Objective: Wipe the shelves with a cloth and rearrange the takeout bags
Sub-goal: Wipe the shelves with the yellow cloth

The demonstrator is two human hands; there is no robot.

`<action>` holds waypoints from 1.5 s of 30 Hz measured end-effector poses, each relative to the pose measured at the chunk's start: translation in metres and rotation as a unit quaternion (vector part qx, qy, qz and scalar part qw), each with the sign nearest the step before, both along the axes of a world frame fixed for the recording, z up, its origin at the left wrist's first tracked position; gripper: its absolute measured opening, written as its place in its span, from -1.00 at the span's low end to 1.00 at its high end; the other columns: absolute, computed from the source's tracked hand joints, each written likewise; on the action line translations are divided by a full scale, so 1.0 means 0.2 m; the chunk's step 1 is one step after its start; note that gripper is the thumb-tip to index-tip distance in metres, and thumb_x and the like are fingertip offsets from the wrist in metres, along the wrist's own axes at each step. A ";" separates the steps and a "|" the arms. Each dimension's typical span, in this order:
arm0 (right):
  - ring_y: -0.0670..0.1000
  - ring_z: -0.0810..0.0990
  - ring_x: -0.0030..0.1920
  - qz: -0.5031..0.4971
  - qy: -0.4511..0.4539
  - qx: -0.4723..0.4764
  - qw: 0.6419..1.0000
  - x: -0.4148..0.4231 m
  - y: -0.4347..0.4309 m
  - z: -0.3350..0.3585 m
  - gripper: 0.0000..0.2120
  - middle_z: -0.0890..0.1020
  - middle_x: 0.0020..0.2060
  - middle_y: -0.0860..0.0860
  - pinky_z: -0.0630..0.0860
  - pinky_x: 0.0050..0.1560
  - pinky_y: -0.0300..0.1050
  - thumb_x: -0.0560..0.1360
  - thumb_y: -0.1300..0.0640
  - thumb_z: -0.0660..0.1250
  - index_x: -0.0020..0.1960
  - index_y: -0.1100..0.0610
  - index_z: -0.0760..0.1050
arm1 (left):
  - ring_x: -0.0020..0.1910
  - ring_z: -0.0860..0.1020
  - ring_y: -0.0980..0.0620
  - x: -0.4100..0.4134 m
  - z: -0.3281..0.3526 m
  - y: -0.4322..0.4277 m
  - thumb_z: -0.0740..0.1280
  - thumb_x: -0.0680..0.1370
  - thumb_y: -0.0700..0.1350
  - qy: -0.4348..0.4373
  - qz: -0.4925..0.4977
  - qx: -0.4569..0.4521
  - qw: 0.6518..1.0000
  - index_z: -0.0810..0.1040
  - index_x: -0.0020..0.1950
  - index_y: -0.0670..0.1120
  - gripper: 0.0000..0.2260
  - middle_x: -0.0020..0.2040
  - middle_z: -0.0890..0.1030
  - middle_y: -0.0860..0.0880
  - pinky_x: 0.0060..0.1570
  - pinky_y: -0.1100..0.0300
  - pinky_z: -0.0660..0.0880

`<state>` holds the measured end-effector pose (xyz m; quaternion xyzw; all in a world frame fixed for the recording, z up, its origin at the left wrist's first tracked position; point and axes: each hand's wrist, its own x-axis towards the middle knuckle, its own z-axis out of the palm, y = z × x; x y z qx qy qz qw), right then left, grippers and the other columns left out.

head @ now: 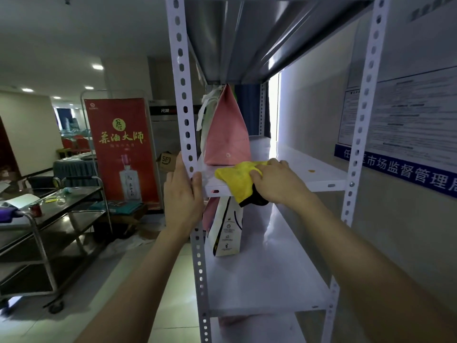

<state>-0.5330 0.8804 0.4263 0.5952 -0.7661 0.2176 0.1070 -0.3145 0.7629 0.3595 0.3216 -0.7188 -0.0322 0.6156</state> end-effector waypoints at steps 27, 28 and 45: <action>0.23 0.56 0.06 -0.007 -0.076 -0.010 0.997 0.18 -0.35 0.10 -0.56 0.46 0.07 0.16 0.44 -0.15 -0.07 0.55 -0.12 0.15 0.15 0.18 0.60 | 0.17 0.46 0.05 0.03 0.00 0.05 0.14 0.80 0.13 -0.014 0.001 0.019 1.000 0.04 0.77 0.08 -0.43 0.29 0.45 -0.01 0.15 0.05 0.49; 0.25 0.54 0.16 0.000 -0.038 -0.001 0.999 0.17 -0.35 0.10 -0.51 0.47 0.11 0.18 0.49 -0.03 0.01 0.55 -0.22 0.10 0.12 0.11 0.61 | 0.18 0.47 0.03 0.03 0.00 0.05 0.15 0.80 0.12 -0.016 0.004 0.018 1.000 0.04 0.77 0.08 -0.44 0.29 0.45 -0.02 0.15 0.03 0.50; 0.13 0.38 0.45 0.099 0.041 -0.036 0.994 0.06 0.02 -0.06 -0.53 0.48 0.47 -0.05 0.36 0.46 0.24 0.66 -0.30 0.14 0.51 -0.21 0.46 | 0.19 0.45 0.15 0.00 0.14 0.09 0.26 0.76 0.01 0.029 0.007 -0.028 0.999 0.05 0.77 0.09 -0.37 0.37 0.41 0.02 0.12 0.20 0.41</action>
